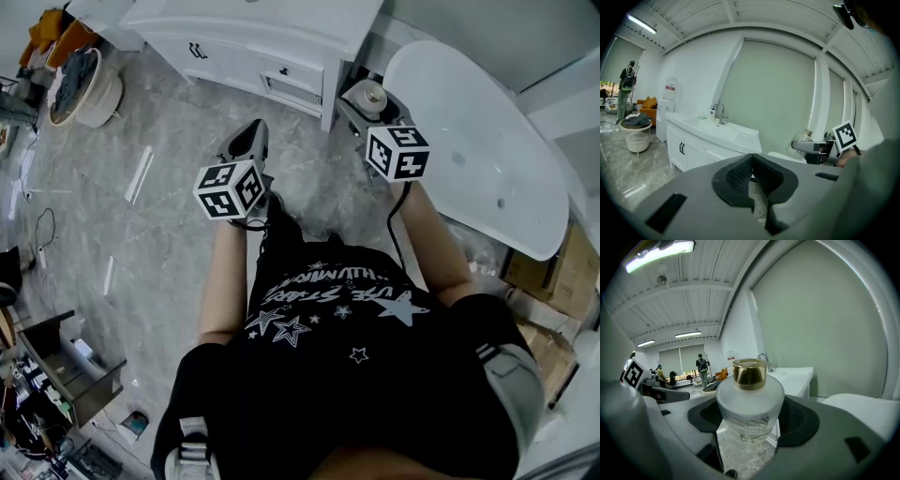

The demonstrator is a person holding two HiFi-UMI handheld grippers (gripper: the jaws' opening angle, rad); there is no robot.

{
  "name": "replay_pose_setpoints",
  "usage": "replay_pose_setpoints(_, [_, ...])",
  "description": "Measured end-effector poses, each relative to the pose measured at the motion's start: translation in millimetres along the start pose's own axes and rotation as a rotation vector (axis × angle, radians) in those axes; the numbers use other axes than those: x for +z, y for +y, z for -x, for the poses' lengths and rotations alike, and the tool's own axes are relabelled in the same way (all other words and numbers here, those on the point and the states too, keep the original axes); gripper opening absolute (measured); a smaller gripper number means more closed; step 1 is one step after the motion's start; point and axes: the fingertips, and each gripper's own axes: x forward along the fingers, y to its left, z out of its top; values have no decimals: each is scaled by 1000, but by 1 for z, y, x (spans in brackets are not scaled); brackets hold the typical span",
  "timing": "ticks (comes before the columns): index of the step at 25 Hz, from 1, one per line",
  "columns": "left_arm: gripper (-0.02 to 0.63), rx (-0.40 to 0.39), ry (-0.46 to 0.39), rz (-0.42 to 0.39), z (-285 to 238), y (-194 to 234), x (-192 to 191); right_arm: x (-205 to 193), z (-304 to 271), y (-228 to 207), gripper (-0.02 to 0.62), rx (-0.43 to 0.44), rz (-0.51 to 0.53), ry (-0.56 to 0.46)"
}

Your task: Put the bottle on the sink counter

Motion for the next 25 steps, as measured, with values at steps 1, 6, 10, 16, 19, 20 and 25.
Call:
replay_pose_setpoints(1, [9, -5, 1, 1, -6, 9, 4, 3, -10, 1, 319, -4, 3, 0])
replay_pose_setpoints(6, [8, -38, 27, 1, -46, 59, 20, 10, -68, -1, 319, -44, 0, 12])
replay_pose_setpoints(10, [8, -76, 41, -7, -71, 96, 39, 23, -108, -3, 319, -97, -14, 11])
replay_pose_setpoints(16, [9, -123, 43, -22, -92, 149, 68, 45, -157, 11, 319, -150, -22, -10])
replay_pose_setpoints(19, [9, -141, 46, -24, -97, 171, 77, 50, -176, 22, 319, -168, -25, -12])
replay_pose_setpoints(20, [9, -147, 47, -23, -98, 178, 79, 51, -182, 25, 319, -175, -26, -12])
replay_pose_setpoints(25, [9, -183, 51, -20, -103, 200, 89, 57, -199, 36, 319, -210, -32, -15])
